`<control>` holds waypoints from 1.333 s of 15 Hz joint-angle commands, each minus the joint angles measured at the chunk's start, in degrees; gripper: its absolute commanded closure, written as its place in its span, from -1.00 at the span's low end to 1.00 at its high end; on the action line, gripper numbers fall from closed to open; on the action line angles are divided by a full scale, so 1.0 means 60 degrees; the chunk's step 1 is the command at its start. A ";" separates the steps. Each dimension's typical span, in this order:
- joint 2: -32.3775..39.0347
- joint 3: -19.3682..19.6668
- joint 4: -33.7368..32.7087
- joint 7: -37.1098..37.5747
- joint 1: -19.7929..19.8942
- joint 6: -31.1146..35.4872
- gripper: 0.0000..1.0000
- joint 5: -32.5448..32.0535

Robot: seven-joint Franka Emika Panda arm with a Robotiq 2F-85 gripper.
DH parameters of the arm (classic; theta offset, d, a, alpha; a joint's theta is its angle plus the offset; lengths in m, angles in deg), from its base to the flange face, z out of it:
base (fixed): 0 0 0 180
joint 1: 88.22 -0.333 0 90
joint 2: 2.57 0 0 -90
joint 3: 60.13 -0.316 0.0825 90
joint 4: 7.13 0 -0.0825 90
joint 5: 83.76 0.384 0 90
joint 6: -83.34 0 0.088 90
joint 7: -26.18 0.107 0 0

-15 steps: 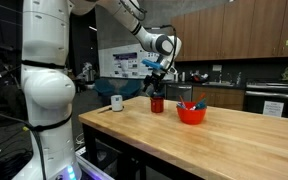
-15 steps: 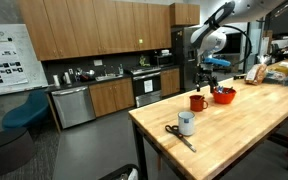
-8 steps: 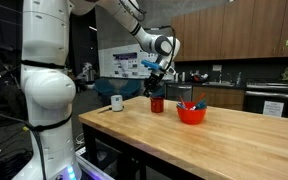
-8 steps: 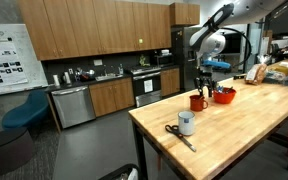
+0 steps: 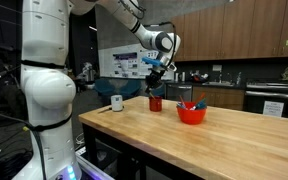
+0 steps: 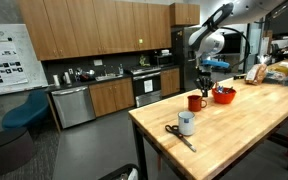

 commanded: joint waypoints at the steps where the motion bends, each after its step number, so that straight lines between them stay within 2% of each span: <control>1: -0.0179 0.0063 -0.0321 0.0016 -0.0045 -0.0331 0.96 -0.0192; 10: -0.0368 0.0567 -0.1766 -0.0021 0.0336 -0.0789 0.96 -0.0438; 14: -0.0290 0.0949 -0.2696 -0.0256 0.0714 -0.1658 0.96 -0.0737; 20: -0.0252 0.1349 -0.3584 -0.0808 0.1257 -0.2949 0.96 -0.0586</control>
